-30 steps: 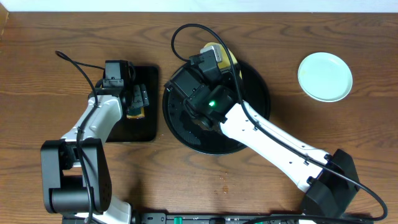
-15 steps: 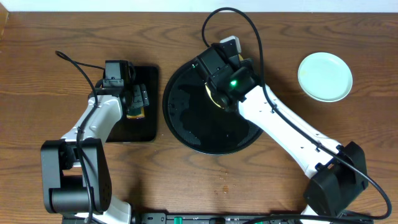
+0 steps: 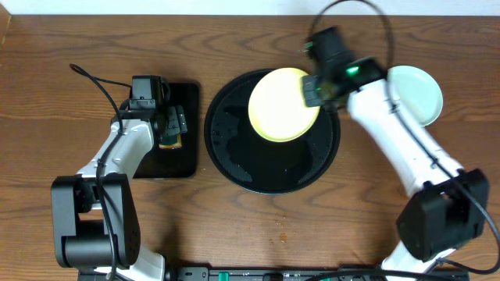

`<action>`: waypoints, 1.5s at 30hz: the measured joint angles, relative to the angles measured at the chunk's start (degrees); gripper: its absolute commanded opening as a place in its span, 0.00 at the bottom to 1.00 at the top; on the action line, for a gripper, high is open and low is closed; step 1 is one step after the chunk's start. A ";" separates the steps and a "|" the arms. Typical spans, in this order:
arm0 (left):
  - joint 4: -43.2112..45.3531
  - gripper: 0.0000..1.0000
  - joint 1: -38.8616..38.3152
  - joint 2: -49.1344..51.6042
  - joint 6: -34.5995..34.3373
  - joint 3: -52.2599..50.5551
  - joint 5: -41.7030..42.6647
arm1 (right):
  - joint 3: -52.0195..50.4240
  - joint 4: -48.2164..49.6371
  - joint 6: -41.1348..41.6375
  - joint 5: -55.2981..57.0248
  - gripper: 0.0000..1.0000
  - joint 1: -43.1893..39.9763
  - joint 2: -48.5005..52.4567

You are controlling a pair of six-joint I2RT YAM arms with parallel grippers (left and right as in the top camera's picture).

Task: Clean dirty plates on tray and stack at the side
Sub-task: 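Carry the yellow plate right and lower it onto the blue plates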

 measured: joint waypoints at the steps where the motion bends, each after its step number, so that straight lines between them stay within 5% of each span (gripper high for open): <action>1: 0.00 0.89 0.02 0.00 0.00 0.00 0.00 | 0.00 -0.17 -0.55 -2.43 0.01 -1.27 0.00; 12: 0.02 0.89 0.02 0.00 0.00 0.00 0.00 | -0.94 1.33 -6.54 -19.54 0.01 -15.02 0.00; 25: 0.00 0.89 0.02 0.00 0.00 0.00 0.00 | -2.58 8.57 -5.29 -17.46 0.01 -39.47 0.00; 36: 0.02 0.89 0.02 0.00 0.00 0.00 0.00 | -12.81 20.96 0.17 -16.52 0.01 -46.99 0.02; 37: -0.02 0.89 0.02 0.00 0.00 0.00 0.00 | -13.68 22.01 0.42 -16.55 0.07 -46.97 0.02; 40: 0.00 0.89 0.02 0.00 0.00 0.00 0.00 | -16.20 24.92 1.05 -16.85 0.47 -46.93 0.02; 45: 0.00 0.89 0.02 0.00 0.00 0.00 0.00 | -18.40 27.74 1.86 -16.79 0.59 -46.93 0.02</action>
